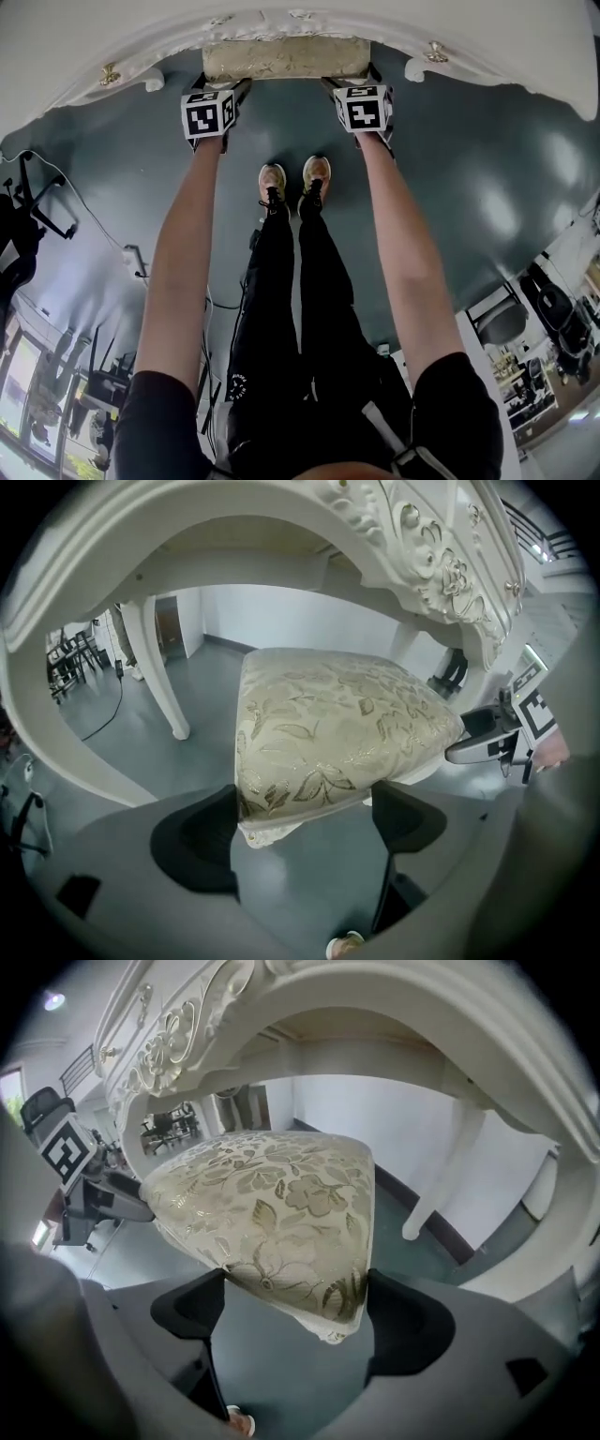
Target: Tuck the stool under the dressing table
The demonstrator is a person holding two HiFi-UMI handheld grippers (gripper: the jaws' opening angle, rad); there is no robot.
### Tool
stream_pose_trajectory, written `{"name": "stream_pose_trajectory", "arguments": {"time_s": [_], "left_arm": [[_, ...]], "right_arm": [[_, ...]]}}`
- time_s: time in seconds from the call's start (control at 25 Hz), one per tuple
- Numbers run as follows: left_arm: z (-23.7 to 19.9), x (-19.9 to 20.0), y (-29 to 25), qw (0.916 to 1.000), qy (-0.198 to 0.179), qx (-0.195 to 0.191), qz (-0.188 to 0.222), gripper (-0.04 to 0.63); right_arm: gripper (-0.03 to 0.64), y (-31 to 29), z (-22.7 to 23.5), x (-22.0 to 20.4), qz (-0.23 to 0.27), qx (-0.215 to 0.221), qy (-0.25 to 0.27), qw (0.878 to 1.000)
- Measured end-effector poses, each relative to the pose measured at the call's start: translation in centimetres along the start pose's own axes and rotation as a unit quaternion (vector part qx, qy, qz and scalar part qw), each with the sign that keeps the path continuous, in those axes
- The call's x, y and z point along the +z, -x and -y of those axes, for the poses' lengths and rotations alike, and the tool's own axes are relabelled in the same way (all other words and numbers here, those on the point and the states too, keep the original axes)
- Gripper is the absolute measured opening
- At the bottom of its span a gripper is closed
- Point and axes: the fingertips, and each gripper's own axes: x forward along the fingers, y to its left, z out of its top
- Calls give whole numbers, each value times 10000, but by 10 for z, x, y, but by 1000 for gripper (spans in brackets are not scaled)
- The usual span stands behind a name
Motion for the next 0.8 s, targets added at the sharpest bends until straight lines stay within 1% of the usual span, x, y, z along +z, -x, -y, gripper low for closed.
{"name": "stream_pose_trajectory", "arguments": {"time_s": [0.08,0.2,0.4,0.6,0.8], "left_arm": [[1,1,1,9999,61,130,2,466],[1,3,1,9994,122,334,50,462],[3,14,-5,9976,166,621,270,454],[-1,28,-11,9960,174,737,485,449],[-1,30,-11,9948,177,776,633,449]], "right_arm": [[495,2,0,1,-89,-163,-70,9998],[483,6,0,8,-134,-314,-35,9994],[459,2,10,18,51,-567,-113,9983],[454,-4,16,29,223,-659,-208,9974],[453,-2,18,30,345,-756,-265,9962]]}}
